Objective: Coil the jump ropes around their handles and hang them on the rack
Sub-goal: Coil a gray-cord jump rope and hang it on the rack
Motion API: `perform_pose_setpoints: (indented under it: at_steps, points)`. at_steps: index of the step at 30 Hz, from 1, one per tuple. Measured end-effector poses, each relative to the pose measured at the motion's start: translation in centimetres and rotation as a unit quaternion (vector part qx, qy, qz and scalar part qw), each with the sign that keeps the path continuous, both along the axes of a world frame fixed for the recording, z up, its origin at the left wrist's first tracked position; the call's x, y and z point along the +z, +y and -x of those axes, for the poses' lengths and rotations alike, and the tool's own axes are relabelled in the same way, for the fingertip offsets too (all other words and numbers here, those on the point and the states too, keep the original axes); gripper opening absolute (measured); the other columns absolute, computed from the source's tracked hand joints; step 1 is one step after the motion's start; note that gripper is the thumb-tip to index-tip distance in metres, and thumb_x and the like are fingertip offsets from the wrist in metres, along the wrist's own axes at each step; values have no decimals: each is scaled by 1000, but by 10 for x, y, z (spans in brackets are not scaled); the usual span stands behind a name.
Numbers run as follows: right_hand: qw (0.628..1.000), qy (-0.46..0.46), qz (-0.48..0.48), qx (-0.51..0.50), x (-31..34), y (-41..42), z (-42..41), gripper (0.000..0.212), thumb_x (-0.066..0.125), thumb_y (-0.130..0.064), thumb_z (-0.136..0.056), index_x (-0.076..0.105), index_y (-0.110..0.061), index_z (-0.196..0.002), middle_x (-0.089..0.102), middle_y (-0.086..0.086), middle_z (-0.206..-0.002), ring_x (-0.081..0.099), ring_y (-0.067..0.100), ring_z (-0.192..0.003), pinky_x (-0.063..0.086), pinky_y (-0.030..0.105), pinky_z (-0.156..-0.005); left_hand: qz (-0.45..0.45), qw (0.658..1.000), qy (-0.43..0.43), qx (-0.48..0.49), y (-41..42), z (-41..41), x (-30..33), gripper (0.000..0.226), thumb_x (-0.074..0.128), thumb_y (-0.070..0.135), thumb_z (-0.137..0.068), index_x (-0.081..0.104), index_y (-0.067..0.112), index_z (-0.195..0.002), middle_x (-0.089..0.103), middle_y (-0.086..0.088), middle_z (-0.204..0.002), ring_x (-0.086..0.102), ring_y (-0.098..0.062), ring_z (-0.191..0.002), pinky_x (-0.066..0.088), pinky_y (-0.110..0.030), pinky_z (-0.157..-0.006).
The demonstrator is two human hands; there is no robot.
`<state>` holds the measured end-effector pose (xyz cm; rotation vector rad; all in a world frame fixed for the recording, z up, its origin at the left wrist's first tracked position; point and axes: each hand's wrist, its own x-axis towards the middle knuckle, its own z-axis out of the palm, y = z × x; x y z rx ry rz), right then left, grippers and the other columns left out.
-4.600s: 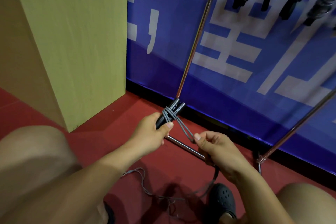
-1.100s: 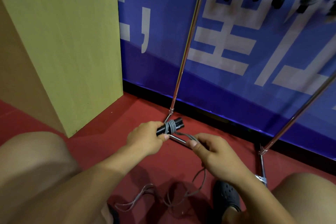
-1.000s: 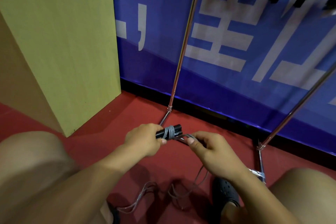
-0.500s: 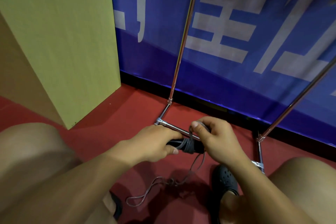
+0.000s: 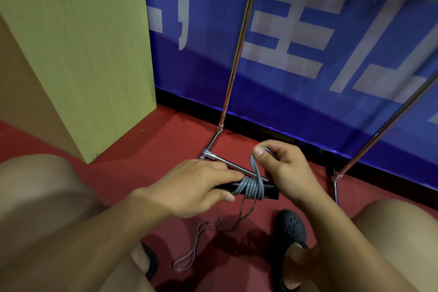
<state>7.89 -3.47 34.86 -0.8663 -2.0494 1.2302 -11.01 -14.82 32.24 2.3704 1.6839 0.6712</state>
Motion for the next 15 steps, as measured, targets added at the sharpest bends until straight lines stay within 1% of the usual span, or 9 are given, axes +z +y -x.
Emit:
perform_pose_setpoints:
  at_steps: [2, 3, 4, 7, 9, 10, 12, 14, 15]
  points:
    - [997, 21, 73, 26, 1, 1, 1, 16, 64, -19, -93, 67, -9, -81, 52, -12, -59, 43, 8, -55, 34, 20, -54, -31, 999, 9, -17, -1, -2, 1, 40, 56, 48, -93, 56, 35, -131, 61, 13, -97, 59, -10, -94, 50, -34, -79]
    - [992, 26, 113, 40, 2, 0, 2, 15, 67, -23, -89, 68, -9, -83, 55, -7, -62, 43, 15, -59, 36, 23, -55, -49, 998, 10, -22, 0, -4, 2, 38, 56, 46, -92, 57, 33, -128, 61, 12, -96, 60, -11, -91, 51, -35, -78]
    - [986, 31, 153, 56, 1, 1, 2, 18, 70, -27, -85, 68, -9, -84, 58, -4, -65, 45, 18, -62, 38, 26, -57, -70, 997, 7, -26, 0, -6, 1, 36, 58, 44, -92, 58, 31, -126, 61, 11, -95, 60, -13, -89, 51, -35, -76]
    - [961, 53, 256, 93, -4, 0, 5, 24, 72, -28, -80, 66, -6, -88, 64, 0, -66, 57, 13, -58, 48, 23, -57, -136, 990, 5, -31, 3, -8, 0, 32, 64, 32, -90, 61, 25, -121, 62, 7, -94, 61, -16, -84, 49, -31, -72]
    - [954, 62, 276, 97, -8, 1, 9, 22, 68, -29, -80, 68, -7, -86, 67, 2, -68, 61, 13, -59, 51, 25, -59, -162, 986, 4, -25, 4, -9, -1, 33, 66, 23, -88, 61, 22, -120, 64, 5, -97, 62, -19, -85, 49, -33, -73]
    - [958, 59, 266, 89, -10, 2, 10, 18, 70, -29, -81, 70, -11, -82, 68, 3, -70, 62, 13, -61, 51, 26, -61, -167, 986, -7, -21, 5, -10, 0, 33, 67, 21, -88, 62, 20, -121, 64, 4, -98, 62, -20, -86, 50, -35, -74]
    - [964, 45, 254, 67, -14, 6, 10, 12, 69, -22, -88, 72, -16, -78, 70, 1, -75, 64, 13, -66, 54, 25, -64, -164, 985, -44, -13, 4, -12, 1, 32, 67, 26, -91, 63, 17, -122, 65, 4, -99, 61, -21, -86, 51, -37, -76]
    - [959, 40, 272, 65, -18, 7, 11, 20, 60, -10, -92, 73, -20, -82, 73, -3, -79, 67, 13, -74, 57, 25, -68, -163, 985, -64, -2, 5, -13, 3, 33, 65, 33, -93, 60, 17, -122, 65, 3, -97, 61, -21, -86, 51, -38, -76]
    - [965, 40, 253, 62, -19, 6, 13, 19, 61, -9, -90, 73, -20, -82, 73, -4, -77, 67, 10, -73, 57, 23, -67, -168, 984, -65, 5, 5, -13, 4, 33, 65, 34, -92, 57, 19, -121, 65, 3, -96, 61, -20, -85, 51, -37, -75]
